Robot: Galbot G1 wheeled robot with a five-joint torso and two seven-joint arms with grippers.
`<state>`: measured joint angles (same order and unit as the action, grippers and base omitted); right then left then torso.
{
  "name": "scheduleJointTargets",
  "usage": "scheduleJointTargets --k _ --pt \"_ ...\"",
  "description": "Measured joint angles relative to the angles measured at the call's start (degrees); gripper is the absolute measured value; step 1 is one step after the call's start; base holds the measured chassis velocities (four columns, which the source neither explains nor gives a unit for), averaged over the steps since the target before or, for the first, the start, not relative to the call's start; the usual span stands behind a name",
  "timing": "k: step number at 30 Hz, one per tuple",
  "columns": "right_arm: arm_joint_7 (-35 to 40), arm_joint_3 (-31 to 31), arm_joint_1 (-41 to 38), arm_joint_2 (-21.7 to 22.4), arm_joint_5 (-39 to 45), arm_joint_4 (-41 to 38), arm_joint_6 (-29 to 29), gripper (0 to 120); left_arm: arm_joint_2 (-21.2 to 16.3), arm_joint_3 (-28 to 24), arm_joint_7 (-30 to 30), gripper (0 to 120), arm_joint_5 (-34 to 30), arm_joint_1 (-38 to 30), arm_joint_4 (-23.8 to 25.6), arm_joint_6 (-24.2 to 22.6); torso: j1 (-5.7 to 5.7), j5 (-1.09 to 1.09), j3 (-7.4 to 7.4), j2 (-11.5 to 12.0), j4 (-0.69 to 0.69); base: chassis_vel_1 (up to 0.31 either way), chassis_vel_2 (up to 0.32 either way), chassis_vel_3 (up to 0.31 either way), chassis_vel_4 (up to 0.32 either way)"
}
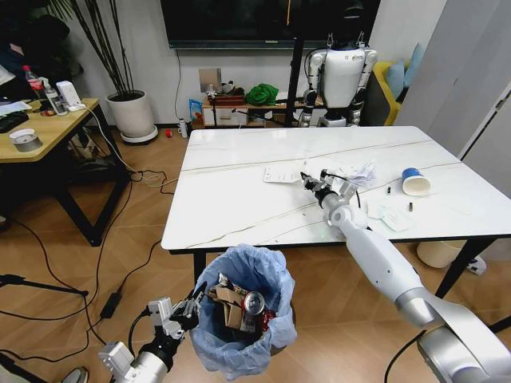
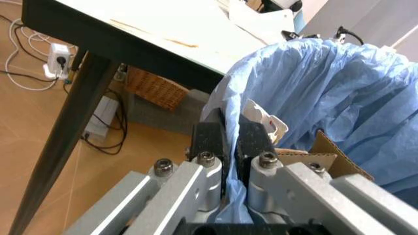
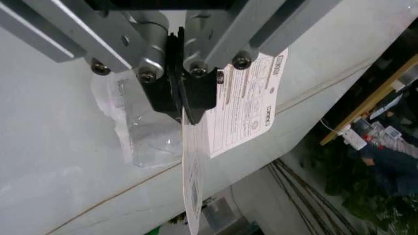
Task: Pick up the trash bin and place the trash from the table into it.
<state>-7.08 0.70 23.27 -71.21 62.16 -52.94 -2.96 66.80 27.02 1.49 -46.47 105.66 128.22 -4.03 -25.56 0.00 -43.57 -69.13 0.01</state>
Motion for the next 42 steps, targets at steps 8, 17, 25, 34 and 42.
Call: scheduleJointTargets --k 8,17,25,34,42 --pt "-0.94 0.00 0.22 -0.20 0.11 0.23 0.31 0 0.00 0.05 -0.01 0 -0.03 0.00 -0.01 0.04 0.00 0.00 0.00 0.00 0.00 0.000 0.000 0.000 0.000" --pt "-1.90 0.39 -0.05 2.73 0.22 -4.48 0.80 0 0.05 -0.25 -0.03 0 -0.03 -0.50 -0.23 0.08 0.00 0.01 0.00 0.00 0.00 0.000 0.000 0.000 0.000" --pt "-2.25 2.00 -0.95 5.96 0.25 -8.78 0.91 0 0.60 -1.29 -0.03 0 0.08 -1.64 -0.77 0.08 0.00 0.01 0.00 0.00 0.01 0.000 0.000 0.000 0.000" --pt "-2.21 5.55 -1.12 13.11 3.61 -18.19 1.37 0 0.71 -2.66 -0.04 0 -0.11 -3.34 -1.67 0.19 0.00 0.00 0.00 0.00 -0.01 0.000 0.000 0.000 0.000" --pt "-2.32 8.14 -0.20 18.50 6.73 -29.03 2.49 0 -0.49 -3.41 -0.57 0 -1.74 -5.67 -2.25 0.00 0.00 0.00 0.00 0.00 -0.01 0.000 0.000 0.000 0.000"
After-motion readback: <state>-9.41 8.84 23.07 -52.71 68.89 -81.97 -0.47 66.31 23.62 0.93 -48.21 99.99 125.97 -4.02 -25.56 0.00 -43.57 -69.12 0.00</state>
